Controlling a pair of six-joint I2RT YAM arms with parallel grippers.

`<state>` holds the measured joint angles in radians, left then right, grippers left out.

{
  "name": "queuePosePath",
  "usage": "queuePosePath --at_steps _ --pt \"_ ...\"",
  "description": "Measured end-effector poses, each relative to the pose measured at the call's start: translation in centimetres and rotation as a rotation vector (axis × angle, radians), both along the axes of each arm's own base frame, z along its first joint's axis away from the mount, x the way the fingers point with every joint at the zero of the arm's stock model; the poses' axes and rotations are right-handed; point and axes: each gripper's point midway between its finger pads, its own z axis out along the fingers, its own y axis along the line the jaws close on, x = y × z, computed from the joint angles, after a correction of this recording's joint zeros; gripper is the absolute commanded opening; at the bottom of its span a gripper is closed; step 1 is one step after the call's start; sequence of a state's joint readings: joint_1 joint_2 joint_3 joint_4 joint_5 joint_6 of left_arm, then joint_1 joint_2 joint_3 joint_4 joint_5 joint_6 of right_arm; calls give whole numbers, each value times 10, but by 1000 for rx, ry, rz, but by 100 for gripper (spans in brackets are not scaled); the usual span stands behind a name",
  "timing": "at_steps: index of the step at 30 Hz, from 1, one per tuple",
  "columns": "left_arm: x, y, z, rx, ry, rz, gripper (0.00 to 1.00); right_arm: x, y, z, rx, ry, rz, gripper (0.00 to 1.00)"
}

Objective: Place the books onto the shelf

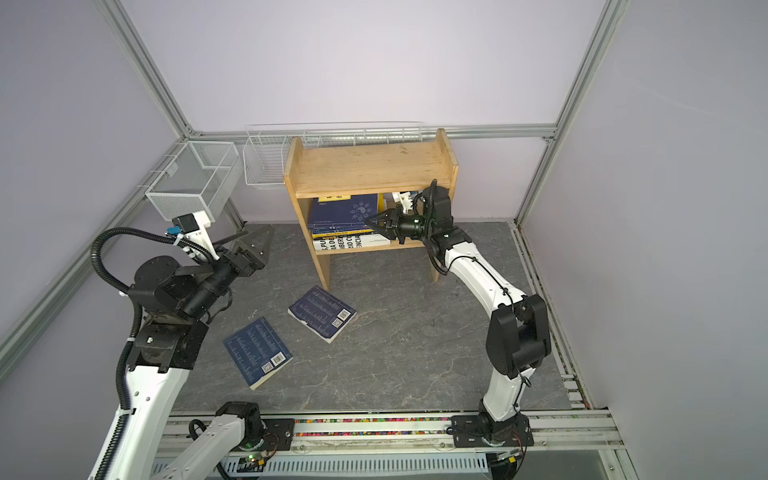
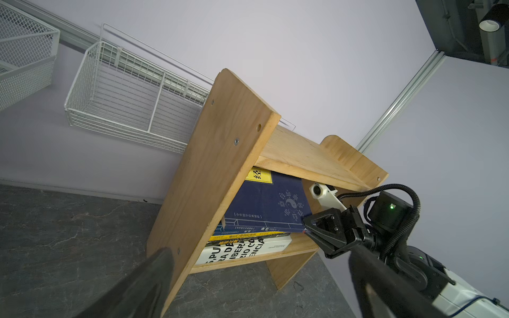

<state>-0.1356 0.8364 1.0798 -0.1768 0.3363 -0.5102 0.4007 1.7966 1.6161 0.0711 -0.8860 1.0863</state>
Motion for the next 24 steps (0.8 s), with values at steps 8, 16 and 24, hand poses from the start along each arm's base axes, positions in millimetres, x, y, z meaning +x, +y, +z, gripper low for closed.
queuePosePath --at_steps 8,16,24 --pt "1 0 -5 2 14 0 99 8 -1 -12 -57 -30 16 9" --pt "2 0 -6 2 17 1 99 16 -2 -11 -55 -60 15 23" --pt "6 0 -15 5 39 4 99 33 -6 -12 -68 -61 -81 22"
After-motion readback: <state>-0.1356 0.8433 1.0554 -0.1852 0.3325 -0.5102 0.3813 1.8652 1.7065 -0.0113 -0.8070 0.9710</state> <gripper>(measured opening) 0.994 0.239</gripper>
